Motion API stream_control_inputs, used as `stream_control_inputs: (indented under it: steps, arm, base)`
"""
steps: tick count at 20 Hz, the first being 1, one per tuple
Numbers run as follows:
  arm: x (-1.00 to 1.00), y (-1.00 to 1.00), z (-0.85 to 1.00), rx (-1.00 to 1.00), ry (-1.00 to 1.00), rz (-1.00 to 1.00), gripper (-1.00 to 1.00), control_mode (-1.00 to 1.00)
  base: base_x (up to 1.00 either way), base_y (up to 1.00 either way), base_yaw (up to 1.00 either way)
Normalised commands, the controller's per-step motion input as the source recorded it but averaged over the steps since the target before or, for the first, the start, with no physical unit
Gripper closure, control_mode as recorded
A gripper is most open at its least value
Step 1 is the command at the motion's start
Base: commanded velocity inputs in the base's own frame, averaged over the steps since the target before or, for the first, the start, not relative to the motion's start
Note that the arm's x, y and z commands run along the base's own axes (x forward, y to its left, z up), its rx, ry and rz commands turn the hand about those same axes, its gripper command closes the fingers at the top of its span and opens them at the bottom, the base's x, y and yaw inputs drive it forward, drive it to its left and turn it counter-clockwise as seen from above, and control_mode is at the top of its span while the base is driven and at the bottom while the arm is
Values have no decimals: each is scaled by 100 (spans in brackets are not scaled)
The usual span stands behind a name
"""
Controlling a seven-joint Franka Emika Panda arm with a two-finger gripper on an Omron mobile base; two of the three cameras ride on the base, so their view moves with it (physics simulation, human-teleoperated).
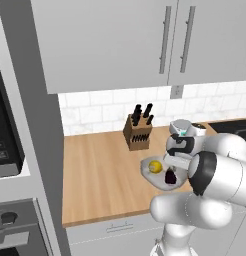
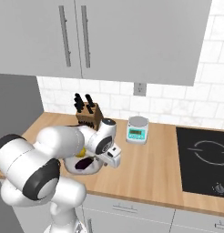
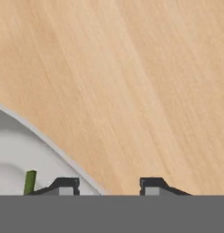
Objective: Take the meat container that has the fish and place it on the second highest rack of the freezer. Then take the vegetable container that has the lemon and eggplant and place it on the highest rack of the freezer.
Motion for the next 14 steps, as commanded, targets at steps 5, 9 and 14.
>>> stream_control_inputs:
  steps: [5, 9, 14]
  arm:
    - [0, 0, 0, 0, 0, 0, 100, -100]
    - [0, 0, 13, 0, 0, -8, 100, -100]
    - [-9, -1, 77, 0, 0, -24, 100, -100]
  base:
    - [0, 0, 0]
    - [0, 0, 0]
    - [0, 0, 0]
